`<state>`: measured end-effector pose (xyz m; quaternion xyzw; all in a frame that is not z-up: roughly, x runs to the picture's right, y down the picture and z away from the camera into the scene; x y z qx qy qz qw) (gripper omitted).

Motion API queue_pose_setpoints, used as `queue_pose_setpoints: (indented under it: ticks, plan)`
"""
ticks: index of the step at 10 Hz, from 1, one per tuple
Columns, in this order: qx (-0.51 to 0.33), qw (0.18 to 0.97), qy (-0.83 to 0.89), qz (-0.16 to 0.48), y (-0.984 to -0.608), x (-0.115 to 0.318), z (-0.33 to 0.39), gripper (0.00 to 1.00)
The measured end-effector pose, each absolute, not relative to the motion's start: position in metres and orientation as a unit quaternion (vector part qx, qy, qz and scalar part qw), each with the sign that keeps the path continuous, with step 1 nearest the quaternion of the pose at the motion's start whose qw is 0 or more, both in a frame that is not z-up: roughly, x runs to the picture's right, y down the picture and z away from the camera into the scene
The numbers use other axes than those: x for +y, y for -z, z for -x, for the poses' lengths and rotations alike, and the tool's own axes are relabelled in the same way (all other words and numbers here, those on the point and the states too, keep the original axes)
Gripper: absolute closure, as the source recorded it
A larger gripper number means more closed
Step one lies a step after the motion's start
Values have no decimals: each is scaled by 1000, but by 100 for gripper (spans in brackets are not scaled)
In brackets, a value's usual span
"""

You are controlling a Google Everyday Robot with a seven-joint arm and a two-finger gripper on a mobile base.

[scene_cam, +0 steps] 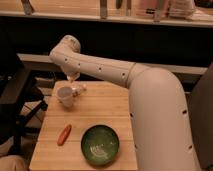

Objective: Place the white sponge in the ceramic cup

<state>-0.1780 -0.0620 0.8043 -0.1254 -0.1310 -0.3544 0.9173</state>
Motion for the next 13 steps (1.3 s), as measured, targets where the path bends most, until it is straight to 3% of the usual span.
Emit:
queue_pose_setpoints:
  ticks: [5,9,11,12,13]
  plan:
    - [-202,903,361,117,-773,-21,188,94]
    - [-222,898,363,112,-762,-7,197,55]
    - [-224,898,360,117,-767,-5,196,42]
    - [-226,898,357,124,-773,-3,194,26]
    - [-226,898,356,128,-777,-1,195,21]
